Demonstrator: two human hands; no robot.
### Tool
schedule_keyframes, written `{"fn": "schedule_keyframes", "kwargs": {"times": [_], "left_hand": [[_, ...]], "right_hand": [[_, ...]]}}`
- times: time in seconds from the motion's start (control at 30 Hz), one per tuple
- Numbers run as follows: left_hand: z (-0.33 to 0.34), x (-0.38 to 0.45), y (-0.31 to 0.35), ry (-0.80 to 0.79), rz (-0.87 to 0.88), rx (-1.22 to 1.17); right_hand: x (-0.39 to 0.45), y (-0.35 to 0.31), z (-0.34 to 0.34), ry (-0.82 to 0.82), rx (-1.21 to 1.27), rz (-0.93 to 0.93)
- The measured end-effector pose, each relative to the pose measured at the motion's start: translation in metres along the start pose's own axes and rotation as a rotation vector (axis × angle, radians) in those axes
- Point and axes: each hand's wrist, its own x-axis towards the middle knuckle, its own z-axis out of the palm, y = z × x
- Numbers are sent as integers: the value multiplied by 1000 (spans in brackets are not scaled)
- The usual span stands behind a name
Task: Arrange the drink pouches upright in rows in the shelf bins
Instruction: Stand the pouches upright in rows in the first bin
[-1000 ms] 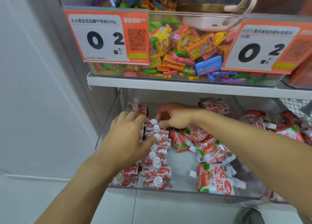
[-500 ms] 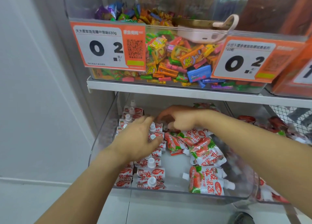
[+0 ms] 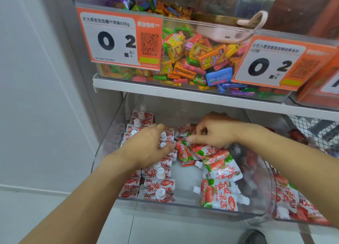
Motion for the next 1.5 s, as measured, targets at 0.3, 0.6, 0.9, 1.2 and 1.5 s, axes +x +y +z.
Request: {"fn": "schedule_keyframes", "kwargs": {"times": [0.3, 0.6, 0.9, 1.2, 1.5], "left_hand": [[2, 1, -1, 14, -8, -8], [-1, -3, 2, 19, -12, -7], [-4, -5, 5, 7, -27, 3], [-5, -30, 6, 118, 13, 84], [-1, -28, 3, 173, 18, 19]], "right_hand": [[74, 3, 6, -148, -48, -4], [78, -6, 16, -171, -361, -52], [61, 11, 9, 241, 245, -41], [91, -26, 24, 120, 320, -77], [97, -14, 23, -41, 492, -136]]}}
